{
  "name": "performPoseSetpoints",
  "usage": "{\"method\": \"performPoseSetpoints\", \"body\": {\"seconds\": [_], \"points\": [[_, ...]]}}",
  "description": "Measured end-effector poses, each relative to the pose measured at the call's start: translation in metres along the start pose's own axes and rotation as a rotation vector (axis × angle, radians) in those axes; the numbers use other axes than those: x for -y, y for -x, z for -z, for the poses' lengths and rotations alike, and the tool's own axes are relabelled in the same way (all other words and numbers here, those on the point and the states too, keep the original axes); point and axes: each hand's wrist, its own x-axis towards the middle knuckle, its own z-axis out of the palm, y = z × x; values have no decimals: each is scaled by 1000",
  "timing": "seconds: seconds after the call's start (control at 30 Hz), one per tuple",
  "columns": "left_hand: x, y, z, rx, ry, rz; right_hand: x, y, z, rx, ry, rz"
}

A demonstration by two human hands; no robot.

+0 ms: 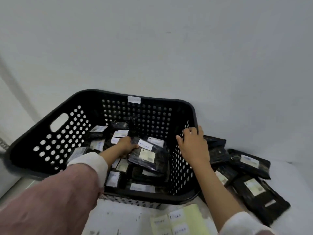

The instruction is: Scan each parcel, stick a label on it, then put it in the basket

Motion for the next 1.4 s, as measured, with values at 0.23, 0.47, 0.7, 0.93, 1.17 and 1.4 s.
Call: {"method": "performPoseSetpoints", "body": {"seconds": [0.23,0.47,0.7,0.93,1.17,1.4], "points": [[-43,-46,-14,-160,343,-17,3,-3,-3,13,87,-27],[-42,-68,-45,-361,-20,-210,4,-6,-5,39,164,-44],[-5,-89,-78,-57,-636,-576,4,-9,-7,41,195,-47],[-33,-98,-67,-2,-526,-490,5,-8,-5,29,224,-42],[-76,-72,-50,-180,360,-302,3,-6,-3,-42,144,-33],[-128,29,-27,-194,816,-475,-5,-4,1,-214,-250,-2]]}}
